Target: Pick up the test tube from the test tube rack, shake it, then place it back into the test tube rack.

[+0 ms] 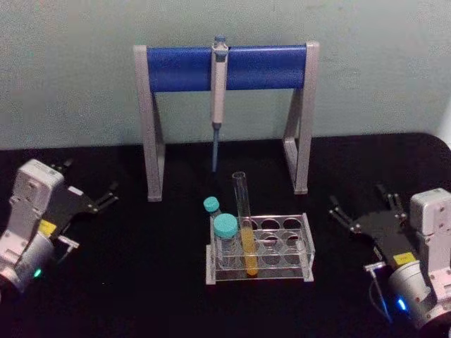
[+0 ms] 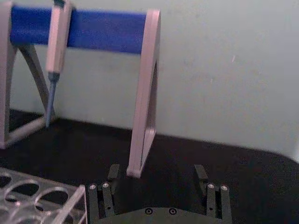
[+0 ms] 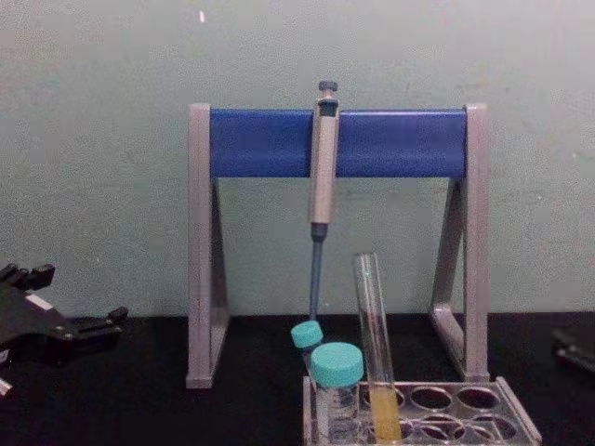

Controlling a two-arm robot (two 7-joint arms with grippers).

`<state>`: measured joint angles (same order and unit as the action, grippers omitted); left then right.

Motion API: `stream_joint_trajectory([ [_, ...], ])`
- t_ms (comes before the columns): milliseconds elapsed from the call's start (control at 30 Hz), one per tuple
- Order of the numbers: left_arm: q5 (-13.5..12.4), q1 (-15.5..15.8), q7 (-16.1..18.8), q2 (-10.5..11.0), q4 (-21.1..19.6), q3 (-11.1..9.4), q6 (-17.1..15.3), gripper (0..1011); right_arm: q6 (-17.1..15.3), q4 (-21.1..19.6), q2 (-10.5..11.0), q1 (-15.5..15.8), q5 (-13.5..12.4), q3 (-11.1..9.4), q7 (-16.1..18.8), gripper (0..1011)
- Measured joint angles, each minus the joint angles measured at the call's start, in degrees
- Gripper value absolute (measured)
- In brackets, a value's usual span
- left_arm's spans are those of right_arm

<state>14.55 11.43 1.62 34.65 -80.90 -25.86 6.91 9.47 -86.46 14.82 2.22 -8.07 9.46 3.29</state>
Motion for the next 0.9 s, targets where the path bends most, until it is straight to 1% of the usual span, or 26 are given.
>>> stream_joint_trajectory([
  [100,0.0,0.0,0.0,0.0,0.0,0.0,0.0,1001,-0.8,1.1,-0.4,-0.2,0.4,0.1,0.2,1000],
  [900,0.0,0.0,0.0,0.0,0.0,0.0,0.0,1001,-0.5,0.6,-0.2,-0.3,0.2,0.3,0.4,1000],
])
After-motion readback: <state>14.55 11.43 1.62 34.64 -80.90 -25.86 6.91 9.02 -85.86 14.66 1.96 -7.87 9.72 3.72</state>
